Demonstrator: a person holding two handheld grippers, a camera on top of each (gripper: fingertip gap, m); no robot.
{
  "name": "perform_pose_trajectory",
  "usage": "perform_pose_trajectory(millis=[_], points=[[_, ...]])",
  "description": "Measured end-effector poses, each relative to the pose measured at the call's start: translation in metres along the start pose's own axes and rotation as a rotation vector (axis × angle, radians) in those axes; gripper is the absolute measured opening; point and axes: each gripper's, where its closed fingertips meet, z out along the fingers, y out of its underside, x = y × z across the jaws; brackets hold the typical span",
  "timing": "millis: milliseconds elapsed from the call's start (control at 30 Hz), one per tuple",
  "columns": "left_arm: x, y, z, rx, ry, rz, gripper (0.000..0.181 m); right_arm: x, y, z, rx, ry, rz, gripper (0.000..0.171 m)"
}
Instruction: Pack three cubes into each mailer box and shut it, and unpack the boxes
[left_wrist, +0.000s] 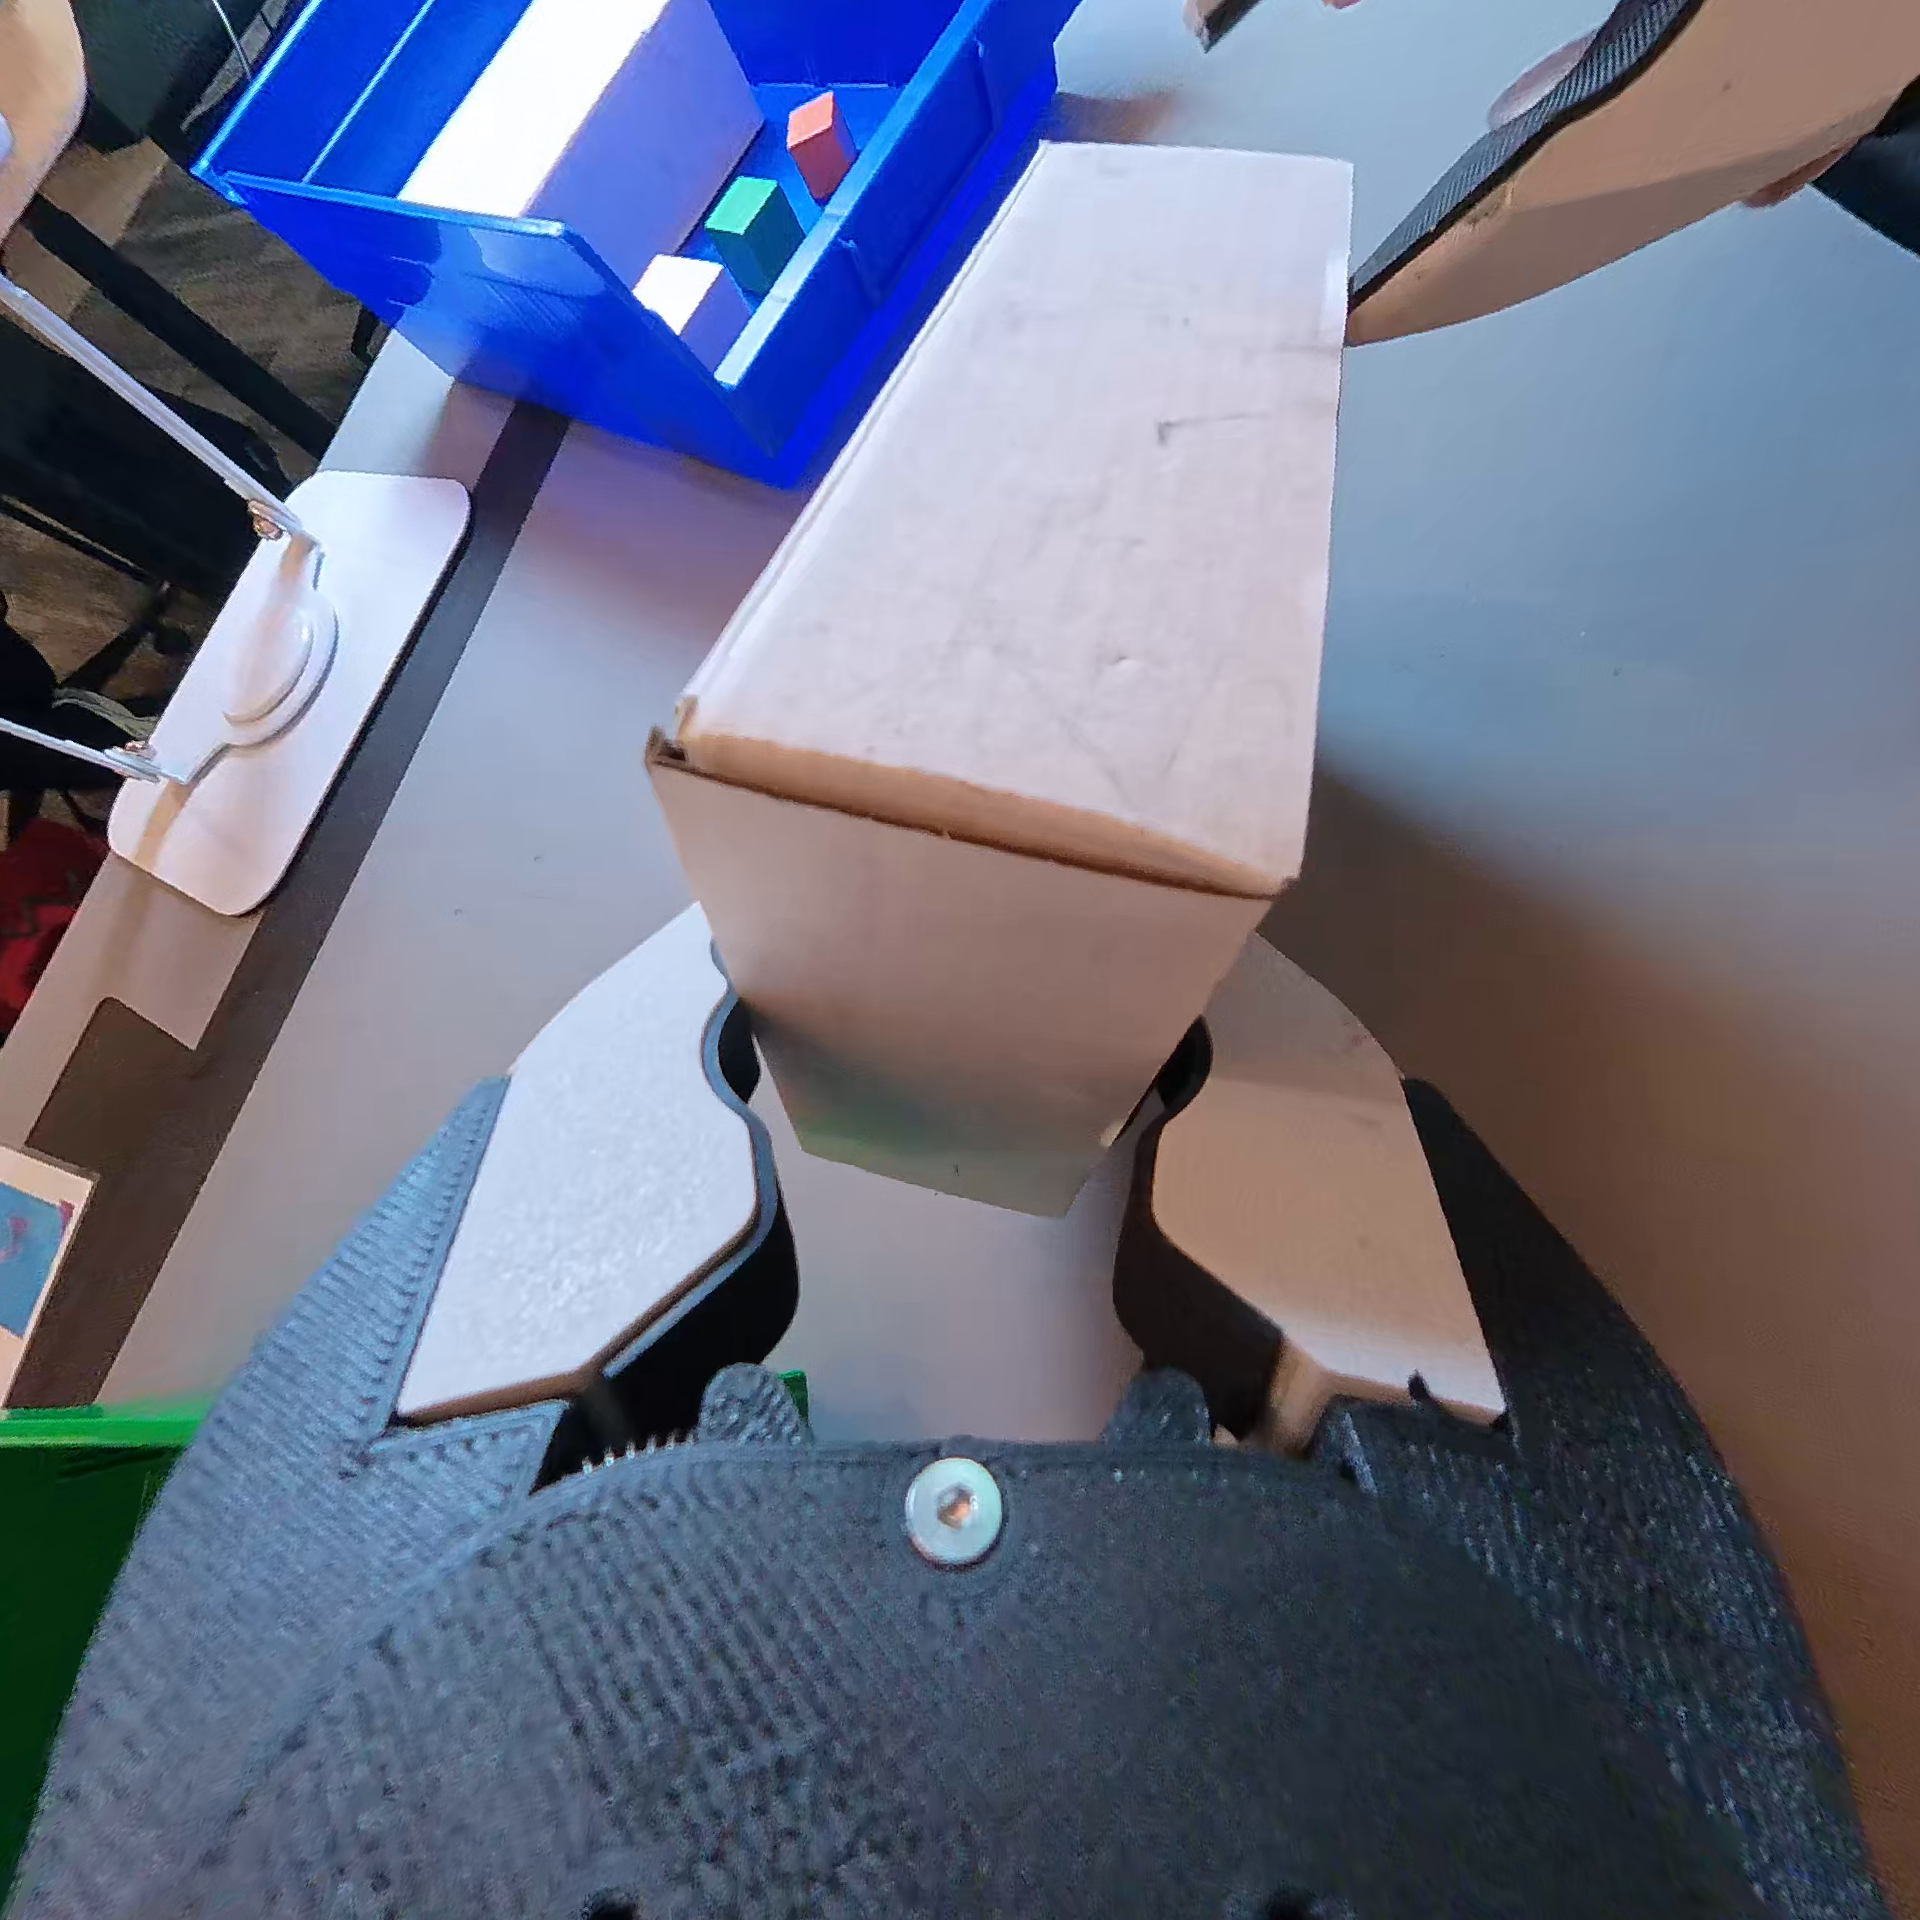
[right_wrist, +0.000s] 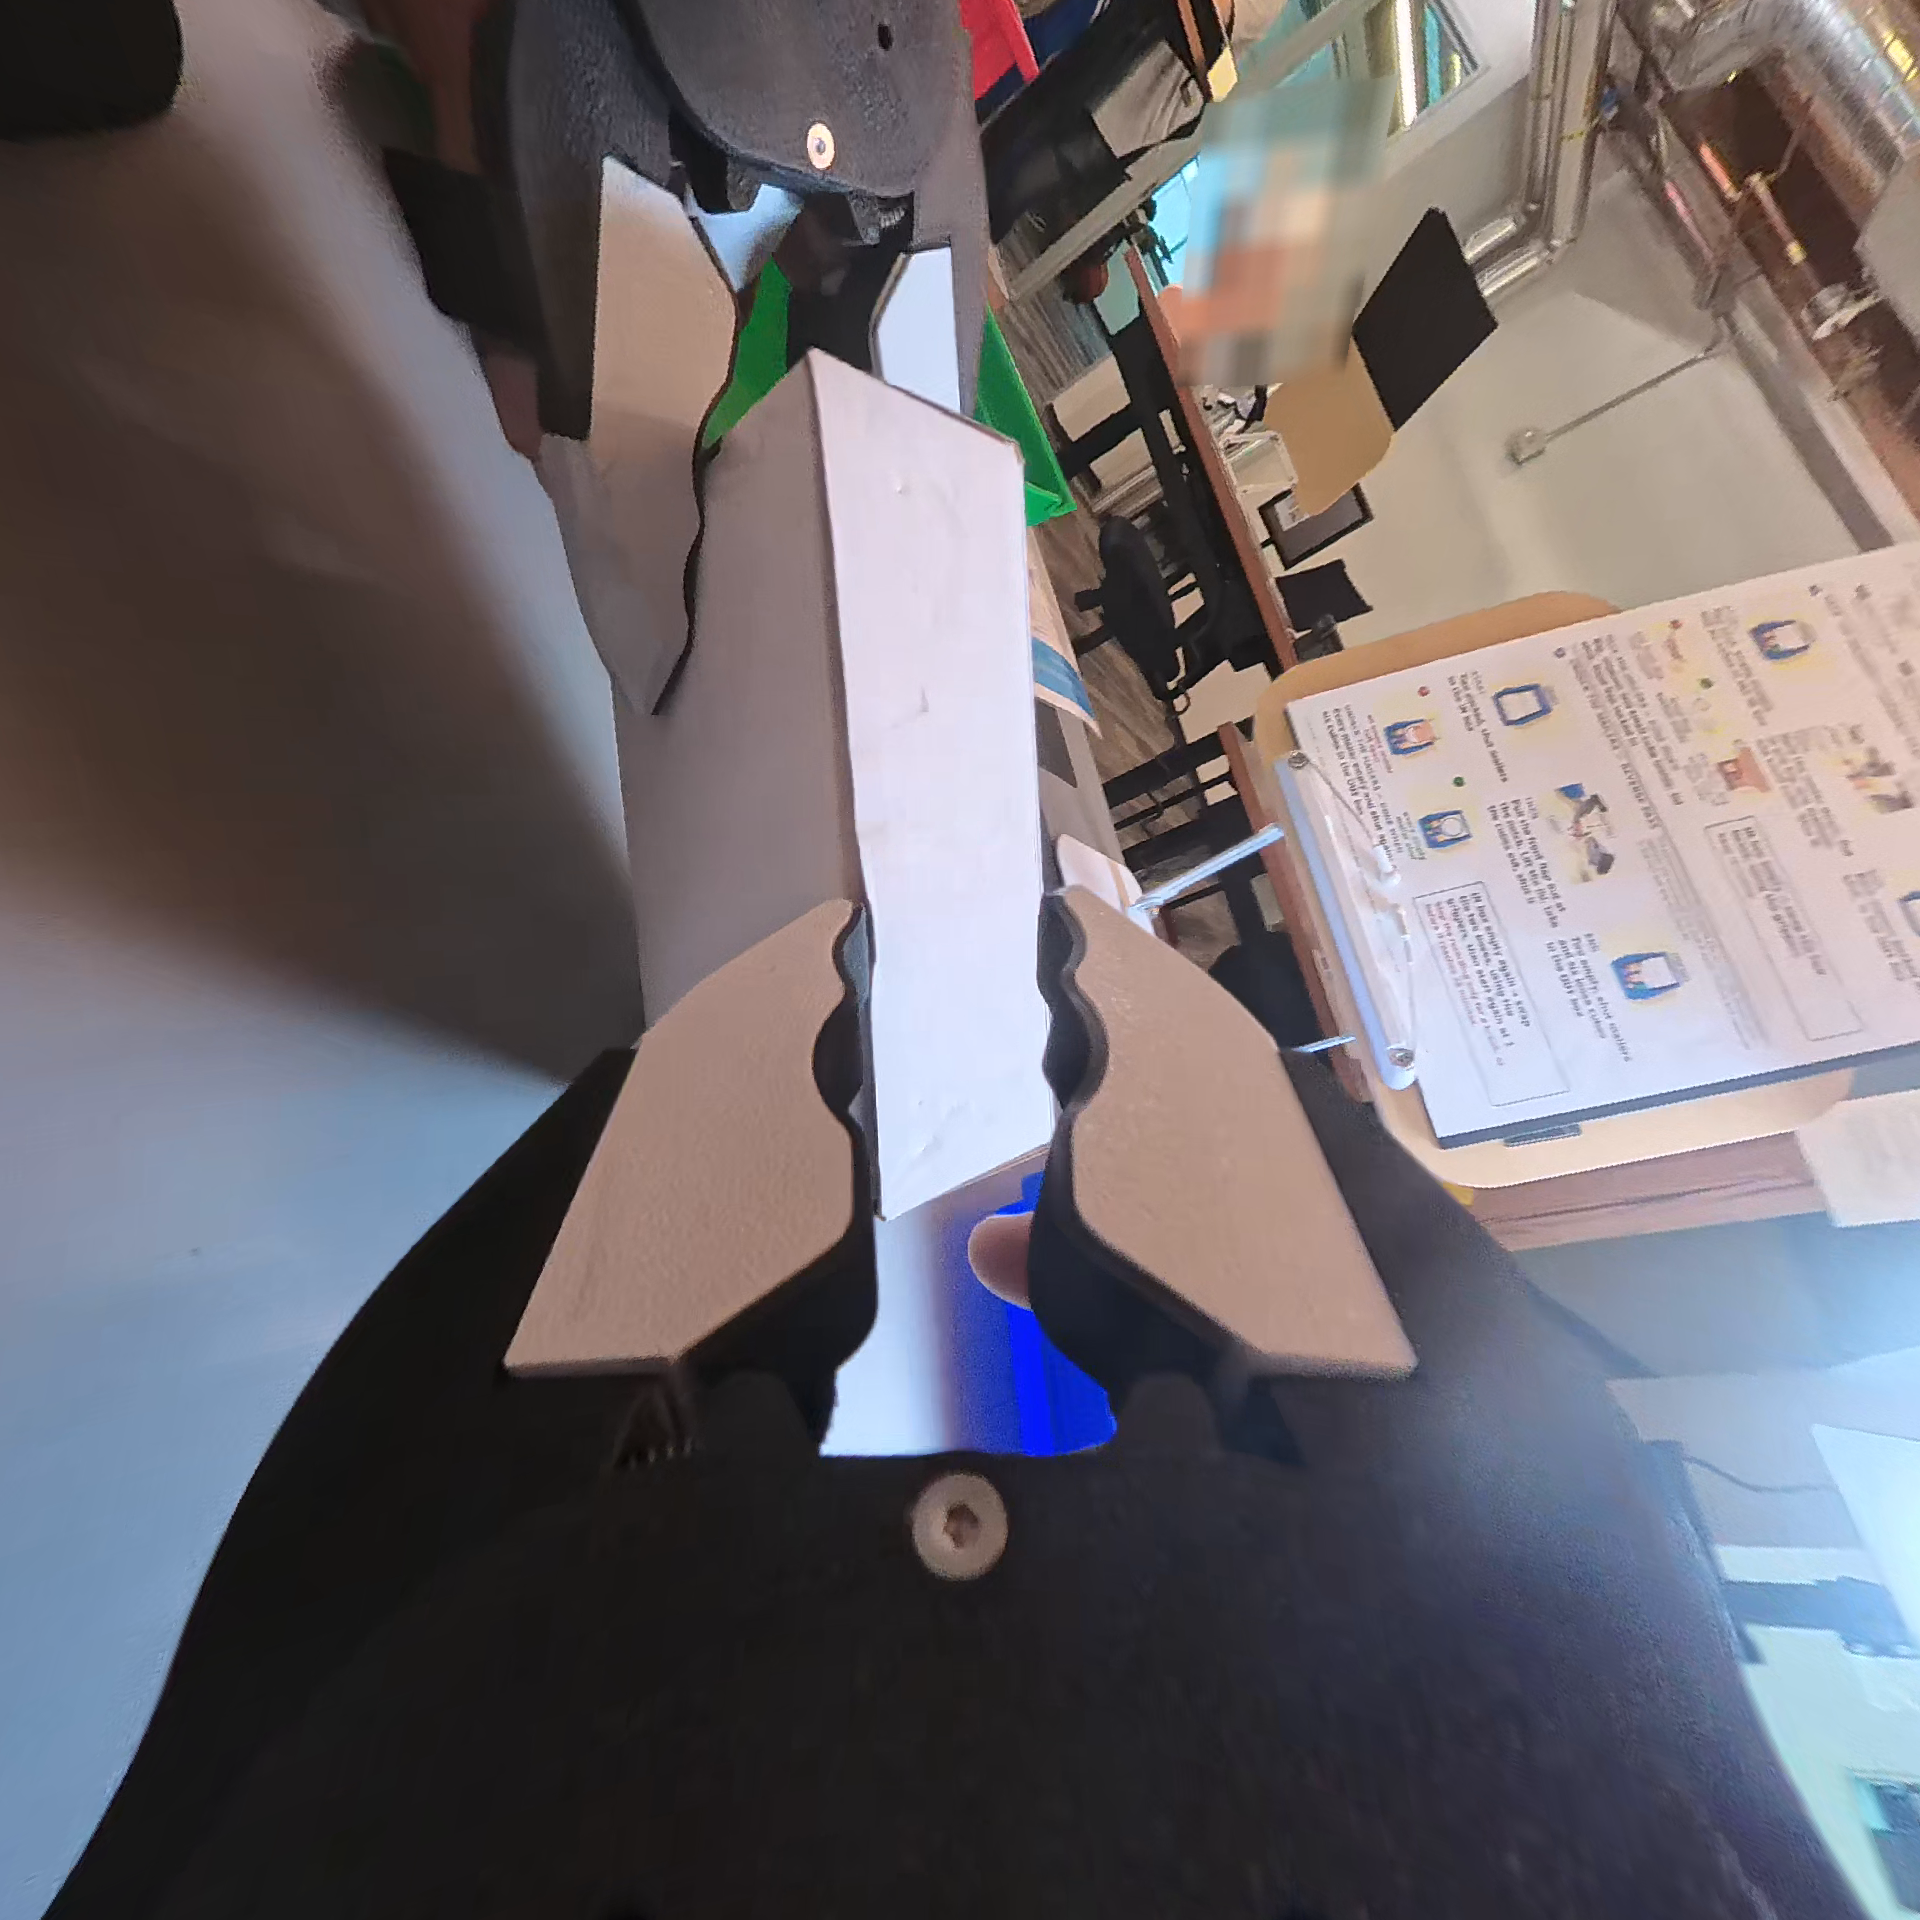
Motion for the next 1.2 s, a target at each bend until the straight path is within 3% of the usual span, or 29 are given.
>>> perform_pose_trajectory(millis=[500,633,867,1200], points=[[0.007,-0.002,-0.003,0.016,0.092,-0.102,0.074,0.005,-0.001,0.006,-0.097,0.098,-0.17,0.019],[0.008,-0.002,-0.003,0.025,0.1,-0.107,0.074,0.001,0.002,0.009,-0.095,0.11,-0.206,0.002],[-0.007,-0.004,-0.003,0.024,-0.101,0.122,0.073,0.001,-0.001,0.005,-0.064,0.057,-0.1,0.001],[-0.018,-0.007,0.002,0.036,-0.24,0.263,0.071,0.011,-0.008,-0.003,-0.037,0.025,0.042,0.0]])
